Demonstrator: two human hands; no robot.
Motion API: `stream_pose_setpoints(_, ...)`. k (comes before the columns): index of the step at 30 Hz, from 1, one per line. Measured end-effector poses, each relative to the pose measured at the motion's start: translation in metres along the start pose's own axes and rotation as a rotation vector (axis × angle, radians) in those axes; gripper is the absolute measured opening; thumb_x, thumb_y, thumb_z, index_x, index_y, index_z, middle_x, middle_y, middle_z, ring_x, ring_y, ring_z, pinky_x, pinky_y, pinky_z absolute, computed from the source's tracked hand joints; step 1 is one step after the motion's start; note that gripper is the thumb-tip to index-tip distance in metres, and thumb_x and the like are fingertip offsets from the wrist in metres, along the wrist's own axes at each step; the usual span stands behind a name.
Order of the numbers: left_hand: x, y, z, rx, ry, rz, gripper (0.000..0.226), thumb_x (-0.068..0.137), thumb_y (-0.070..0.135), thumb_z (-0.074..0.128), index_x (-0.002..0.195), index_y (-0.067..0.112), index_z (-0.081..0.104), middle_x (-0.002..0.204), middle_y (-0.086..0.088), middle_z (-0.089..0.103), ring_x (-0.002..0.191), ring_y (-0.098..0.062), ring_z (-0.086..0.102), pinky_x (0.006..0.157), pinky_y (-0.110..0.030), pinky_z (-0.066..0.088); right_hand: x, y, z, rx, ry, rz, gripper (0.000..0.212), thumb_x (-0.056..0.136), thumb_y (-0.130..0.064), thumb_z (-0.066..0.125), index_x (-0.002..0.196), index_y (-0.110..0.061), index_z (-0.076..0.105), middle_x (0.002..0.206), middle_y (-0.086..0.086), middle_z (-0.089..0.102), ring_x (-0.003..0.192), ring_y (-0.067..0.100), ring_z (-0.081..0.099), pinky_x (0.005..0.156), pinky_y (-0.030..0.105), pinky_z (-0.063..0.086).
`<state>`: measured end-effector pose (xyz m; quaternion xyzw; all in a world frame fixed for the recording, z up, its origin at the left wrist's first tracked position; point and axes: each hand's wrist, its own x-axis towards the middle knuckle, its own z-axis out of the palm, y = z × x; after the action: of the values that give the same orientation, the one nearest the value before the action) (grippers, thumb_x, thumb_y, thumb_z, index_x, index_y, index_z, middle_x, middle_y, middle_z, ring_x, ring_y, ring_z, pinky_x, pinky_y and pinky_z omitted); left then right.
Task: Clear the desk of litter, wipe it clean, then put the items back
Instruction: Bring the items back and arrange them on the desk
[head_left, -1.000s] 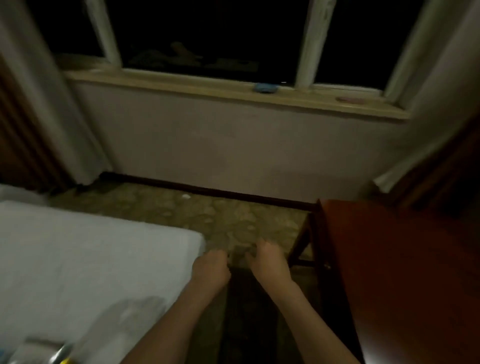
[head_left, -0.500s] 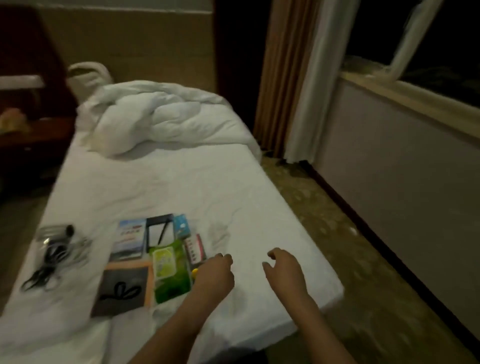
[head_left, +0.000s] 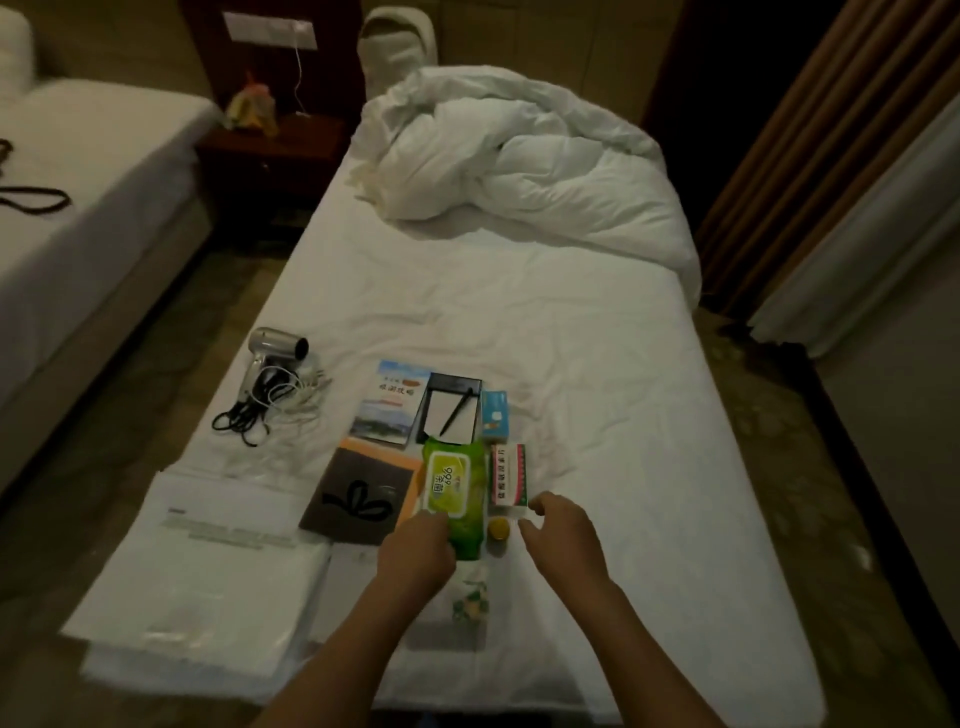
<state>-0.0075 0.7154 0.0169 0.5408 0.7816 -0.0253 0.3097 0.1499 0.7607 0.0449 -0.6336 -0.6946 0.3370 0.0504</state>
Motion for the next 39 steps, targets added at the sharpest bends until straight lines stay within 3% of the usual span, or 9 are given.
stream_pose_setpoints(6,0.055,0.005,-0.003,-0.056,-0.065,-0.009,0.035,0.093,0.022,0.047,0.126,0.017,0.051,0.128,-0.007,0.054,0.113,-0.026,0.055,0.089,-0.036,0.046,0.044,0.009,-0.003,-0.038,0.016,0.078,0.03,0.095,-0.023,0.055,0.122,-0.01,0.058,0.123,0.005,0.06,0.111,0.018,0.056,0.086,0.022,0.042)
stream_pose_setpoints(15,0.12,0.029,0.003,-0.073,-0.111,-0.007,0.034,0.095,0.018,0.044,0.129,0.017,0.048,0.127,-0.007,0.053,0.114,-0.024,0.054,0.091,-0.034,0.044,0.114,0.025,0.018,-0.035,-0.061,0.15,0.034,0.094,-0.023,0.056,0.125,-0.008,0.057,0.125,0.008,0.059,0.113,0.019,0.056,0.087,0.024,0.044)
stream_pose_setpoints(19,0.161,0.044,0.012,-0.201,-0.12,-0.076,0.028,0.096,0.021,0.046,0.123,0.016,0.054,0.122,-0.007,0.057,0.11,-0.023,0.056,0.086,-0.032,0.045,0.155,0.035,0.026,-0.006,-0.09,0.174,0.033,0.095,-0.025,0.056,0.122,-0.007,0.058,0.123,0.008,0.06,0.109,0.019,0.057,0.083,0.023,0.044)
stream_pose_setpoints(23,0.207,0.056,0.039,-0.345,-0.143,-0.13,0.023,0.092,0.02,0.054,0.114,0.015,0.055,0.116,-0.007,0.06,0.103,-0.022,0.059,0.084,-0.032,0.051,0.199,0.059,0.034,-0.009,-0.128,0.222,0.036,0.095,-0.024,0.056,0.127,-0.007,0.056,0.126,0.009,0.059,0.114,0.019,0.056,0.09,0.025,0.043)
stream_pose_setpoints(25,0.223,0.06,0.056,-0.408,-0.145,-0.158,0.027,0.09,0.02,0.058,0.117,0.013,0.052,0.119,-0.007,0.056,0.106,-0.023,0.058,0.088,-0.036,0.05,0.222,0.076,0.036,-0.018,-0.146,0.249,0.036,0.094,-0.021,0.057,0.126,-0.006,0.056,0.124,0.01,0.06,0.113,0.021,0.057,0.091,0.026,0.043)
stream_pose_setpoints(29,0.246,0.065,0.095,-0.511,-0.157,-0.219,0.044,0.086,0.02,0.064,0.125,0.011,0.046,0.123,-0.006,0.052,0.114,-0.023,0.054,0.088,-0.028,0.047,0.263,0.098,0.037,-0.038,-0.161,0.291,0.035,0.093,-0.019,0.057,0.125,-0.004,0.057,0.123,0.012,0.061,0.112,0.024,0.057,0.091,0.028,0.043)
stream_pose_setpoints(33,0.269,0.071,0.128,-0.542,-0.153,-0.31,0.07,0.083,0.039,0.063,0.142,0.015,0.032,0.13,-0.01,0.048,0.119,-0.028,0.051,0.096,-0.043,0.048,0.307,0.1,0.049,-0.068,-0.194,0.235,0.038,0.094,-0.02,0.055,0.13,-0.006,0.053,0.128,0.012,0.057,0.114,0.025,0.056,0.094,0.031,0.043)
stream_pose_setpoints(36,0.283,0.082,0.137,-0.402,-0.117,-0.404,0.082,0.086,0.037,0.063,0.148,0.01,0.017,0.138,-0.014,0.037,0.126,-0.03,0.039,0.101,-0.041,0.039,0.346,0.092,0.065,-0.079,-0.24,0.093,0.044,0.094,-0.019,0.055,0.136,-0.008,0.046,0.134,0.011,0.05,0.117,0.025,0.053,0.096,0.032,0.042)
stream_pose_setpoints(39,0.288,0.091,0.151,-0.273,-0.103,-0.448,0.094,0.081,0.035,0.069,0.148,0.005,0.011,0.142,-0.017,0.029,0.123,-0.033,0.041,0.098,-0.04,0.04,0.379,0.078,0.083,-0.056,-0.284,0.055,0.047,0.093,-0.022,0.057,0.136,-0.006,0.045,0.131,0.01,0.052,0.114,0.024,0.054,0.088,0.027,0.042)
